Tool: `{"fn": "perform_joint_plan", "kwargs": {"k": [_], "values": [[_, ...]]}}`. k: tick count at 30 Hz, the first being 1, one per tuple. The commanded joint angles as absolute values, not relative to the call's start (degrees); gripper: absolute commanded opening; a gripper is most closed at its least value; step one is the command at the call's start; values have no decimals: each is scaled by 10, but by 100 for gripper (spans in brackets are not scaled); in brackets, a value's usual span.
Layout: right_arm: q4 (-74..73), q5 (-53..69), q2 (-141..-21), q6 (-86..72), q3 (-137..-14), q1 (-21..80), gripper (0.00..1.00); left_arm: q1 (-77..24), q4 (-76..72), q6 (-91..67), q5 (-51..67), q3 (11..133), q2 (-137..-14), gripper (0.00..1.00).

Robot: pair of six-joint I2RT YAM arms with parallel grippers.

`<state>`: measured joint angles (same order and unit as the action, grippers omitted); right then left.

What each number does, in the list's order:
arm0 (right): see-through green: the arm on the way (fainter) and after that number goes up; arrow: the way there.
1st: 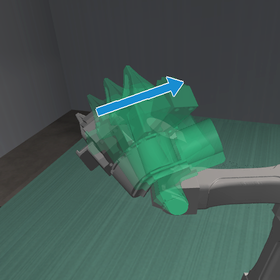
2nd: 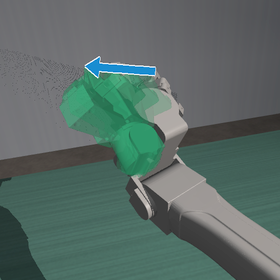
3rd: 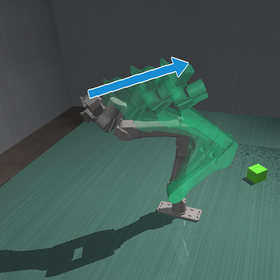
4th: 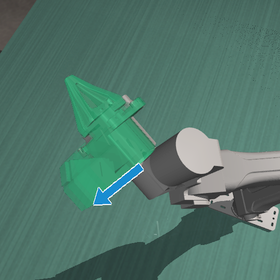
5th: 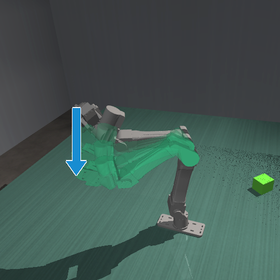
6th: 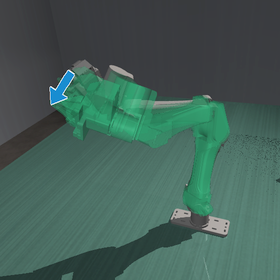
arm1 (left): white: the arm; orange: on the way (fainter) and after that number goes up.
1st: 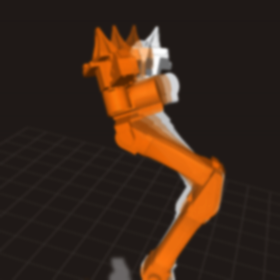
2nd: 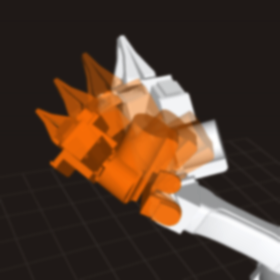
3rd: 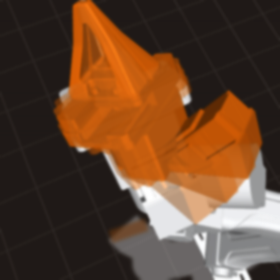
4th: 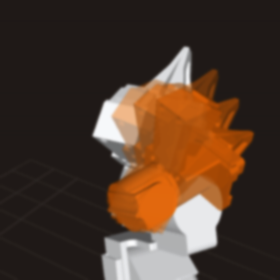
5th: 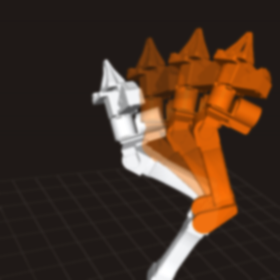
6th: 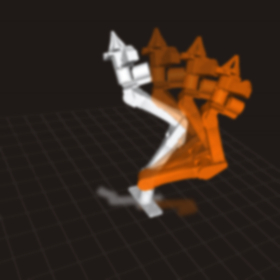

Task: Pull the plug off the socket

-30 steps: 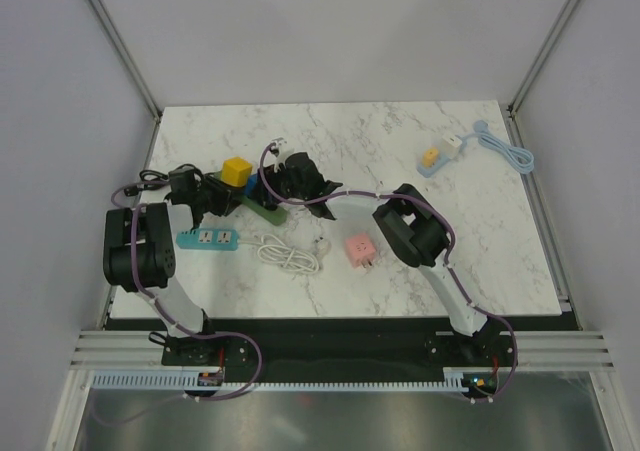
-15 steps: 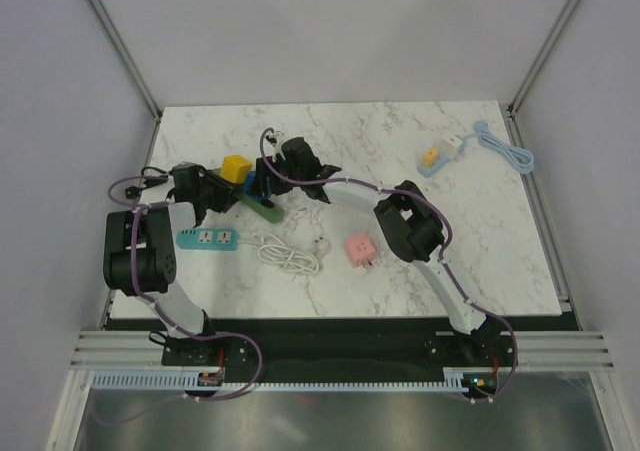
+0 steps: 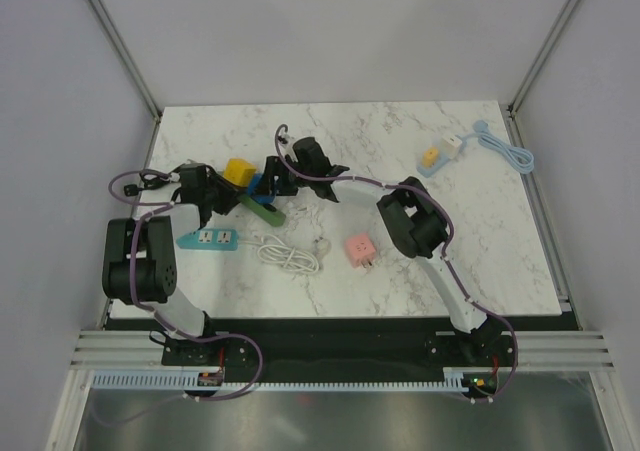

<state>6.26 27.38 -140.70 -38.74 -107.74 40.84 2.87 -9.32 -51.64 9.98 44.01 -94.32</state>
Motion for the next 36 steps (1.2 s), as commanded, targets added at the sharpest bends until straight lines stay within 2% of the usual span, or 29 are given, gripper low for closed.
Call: {"fn": "perform_joint_plan", "kwargs": {"k": [1, 3, 5, 10, 12, 16, 18, 19, 24, 30, 36], "values": [[140, 254, -1347, -434, -1085, 353, 0, 31, -58, -430, 47, 419, -938, 2], [98, 227, -1343, -391, -1092, 360, 0, 30, -62, -428, 50, 417, -936, 2], [68, 128, -1316, -276, -1090, 387, 0, 31, -69, -429, 47, 409, -933, 2], [4, -60, -1289, -107, -1108, 460, 0, 30, -72, -429, 53, 405, -934, 2], [-17, -65, -1296, -85, -1132, 467, 0, 30, -74, -429, 54, 403, -933, 2], [-48, -24, -1310, -145, -1159, 452, 0, 29, -76, -426, 51, 396, -928, 2], [-14, 101, -1307, -247, -1143, 415, 0, 29, -81, -427, 52, 394, -930, 2], [56, 185, -1296, -316, -1096, 379, 0, 30, -84, -430, 54, 393, -934, 2], [105, 227, -1302, -355, -1082, 374, 0, 29, -88, -432, 59, 393, -941, 2], [18, 100, -1296, -251, -1107, 406, 0, 30, -96, -438, 58, 385, -939, 2], [-82, -13, -1180, -172, -1033, 380, 0, 30, -98, -438, 68, 390, -947, 2]]}}
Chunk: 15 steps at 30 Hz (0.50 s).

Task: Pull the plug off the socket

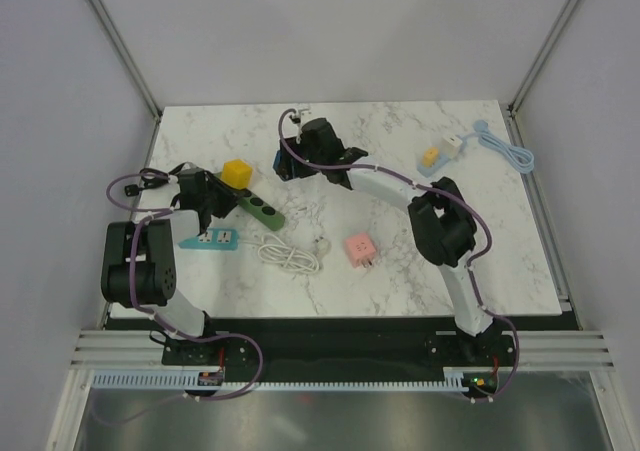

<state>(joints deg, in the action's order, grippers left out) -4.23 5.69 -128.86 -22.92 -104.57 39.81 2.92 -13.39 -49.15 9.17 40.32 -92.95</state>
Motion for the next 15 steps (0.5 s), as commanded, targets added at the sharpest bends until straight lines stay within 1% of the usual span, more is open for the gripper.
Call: {"fn": "perform_joint_plan", "kwargs": {"k": [1, 3, 4, 9, 10, 15], "values": [[-164, -20, -1173, -143, -1051, 376, 0, 30, -98, -438, 68, 395, -950, 2], [-264, -38, -1165, -106, -1084, 367, 0, 30, -96, -437, 69, 398, -954, 2], [-329, -66, -1158, -99, -1092, 363, 0, 31, -94, -438, 69, 400, -954, 2], [-441, -62, -1072, -73, -1021, 335, 0, 30, -95, -438, 70, 398, -953, 2], [-466, -63, -1064, -69, -994, 333, 0, 30, -94, -437, 70, 398, -954, 2], [-547, -90, -1048, -40, -941, 323, 0, 31, -97, -436, 75, 398, -954, 2]]}}
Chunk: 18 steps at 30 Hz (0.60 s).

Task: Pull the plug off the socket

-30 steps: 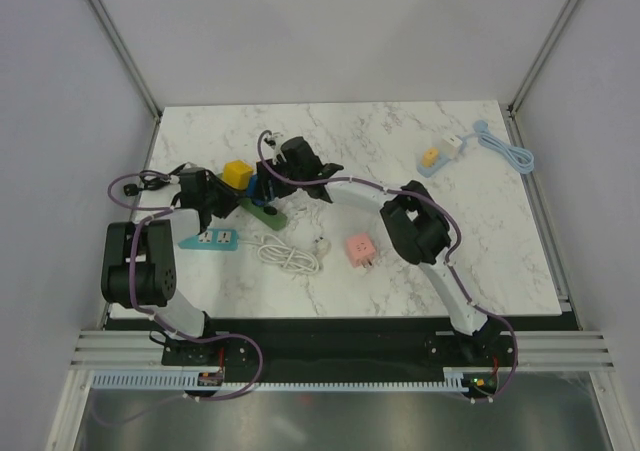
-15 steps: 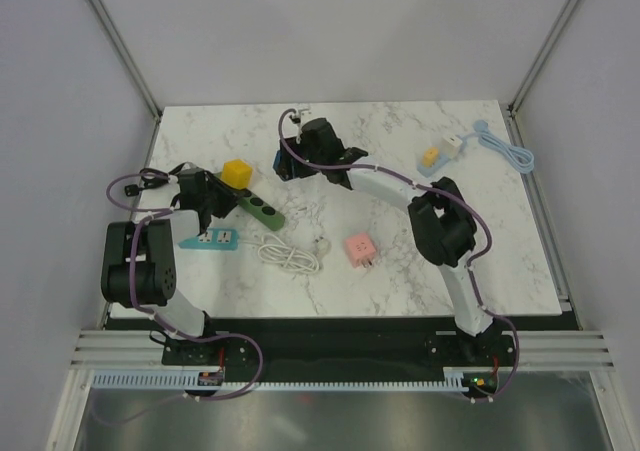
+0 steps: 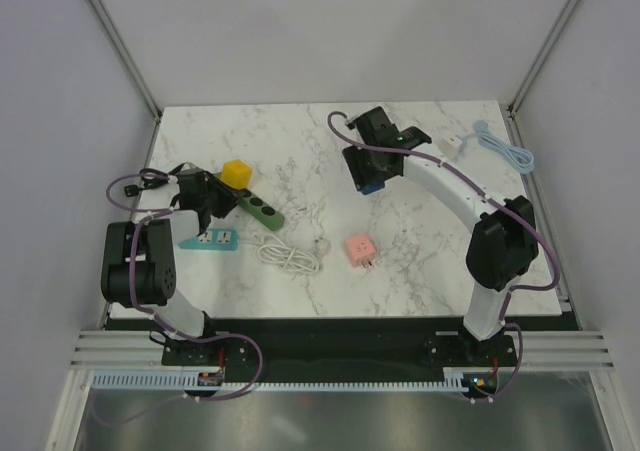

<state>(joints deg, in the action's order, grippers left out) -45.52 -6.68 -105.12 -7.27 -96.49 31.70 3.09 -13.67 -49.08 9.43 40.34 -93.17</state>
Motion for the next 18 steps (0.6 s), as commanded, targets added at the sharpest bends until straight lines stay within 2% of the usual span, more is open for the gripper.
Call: {"fn": "perform_joint_plan", "kwargs": {"k": [1, 15, 17, 18], "values": [[-560, -91, -1046, -34, -920, 320, 0, 31, -98, -436, 74, 396, -952, 2], [-587, -67, -1041, -44, -812, 319, 0, 30, -101, -432, 79, 396, -952, 2], [-584, -63, -1046, -54, -802, 319, 13, 30, -102, -432, 78, 396, -953, 2], [-584, -61, -1049, -56, -800, 318, 13, 30, -102, -432, 79, 396, -951, 2]]}}
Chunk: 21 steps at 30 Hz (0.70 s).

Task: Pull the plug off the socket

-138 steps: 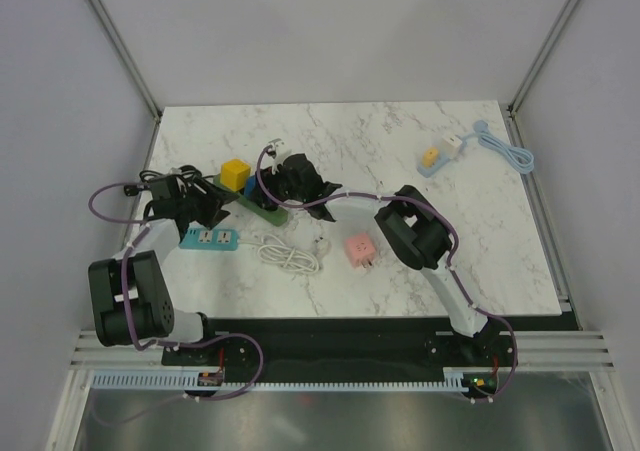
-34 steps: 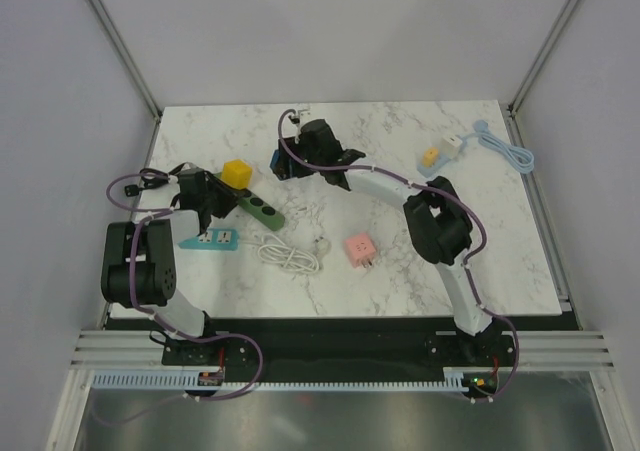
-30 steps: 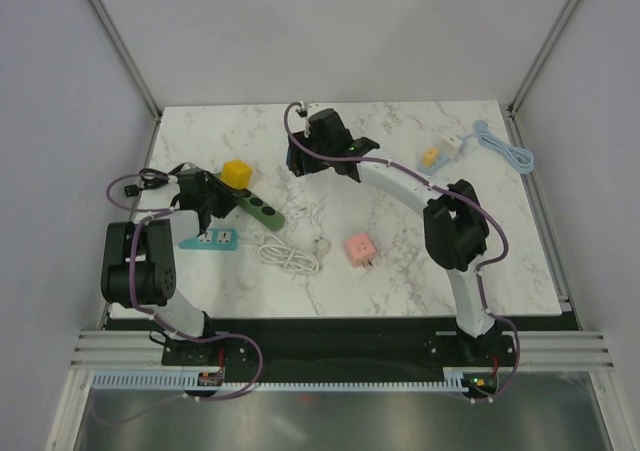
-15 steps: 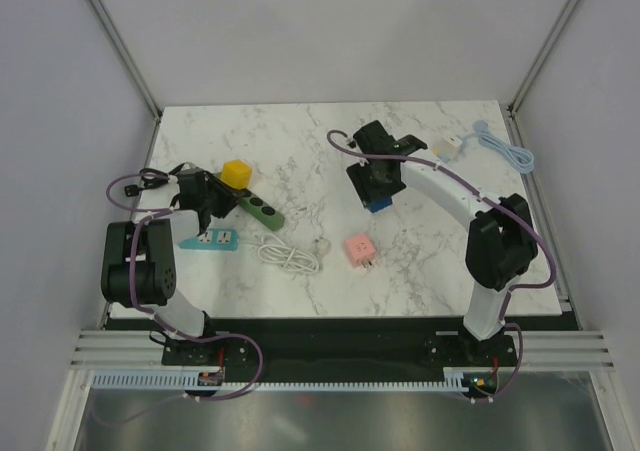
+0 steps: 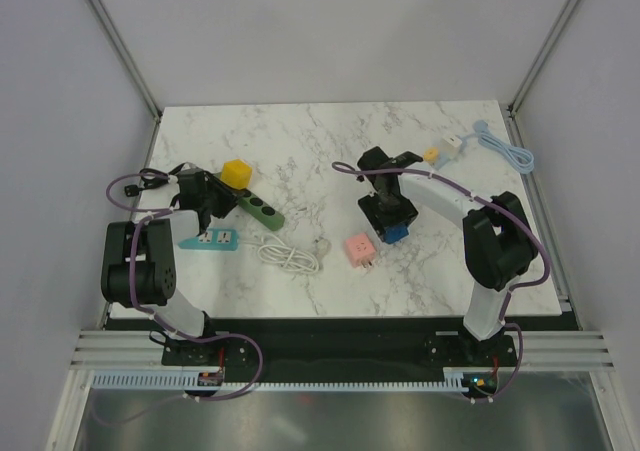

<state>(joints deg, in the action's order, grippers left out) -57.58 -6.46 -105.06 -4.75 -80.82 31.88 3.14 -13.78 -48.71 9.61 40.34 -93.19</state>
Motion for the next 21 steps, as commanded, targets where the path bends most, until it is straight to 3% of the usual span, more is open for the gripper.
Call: {"fn": "perform_joint_plan", "kwargs": {"k": [1, 5, 10, 13, 14, 19, 21], "values": [[-583, -55, -1049, -57, -793, 318, 12, 30, -102, -432, 78, 396, -951, 2], [-575, -32, -1048, -62, -783, 318, 11, 30, -102, -432, 79, 396, -952, 2], [-562, -20, -1055, -57, -759, 318, 22, 31, -103, -432, 78, 395, -949, 2], [-546, -34, -1060, -63, -757, 318, 36, 30, -103, -431, 78, 395, -950, 2], [-541, -37, -1061, -68, -758, 318, 46, 31, -103, -431, 79, 395, -950, 2], [-526, -18, -1067, -67, -768, 318, 65, 30, -103, -431, 79, 393, -949, 2], [-528, -29, -1066, -67, -775, 318, 78, 30, -104, -430, 79, 394, -947, 2]]}}
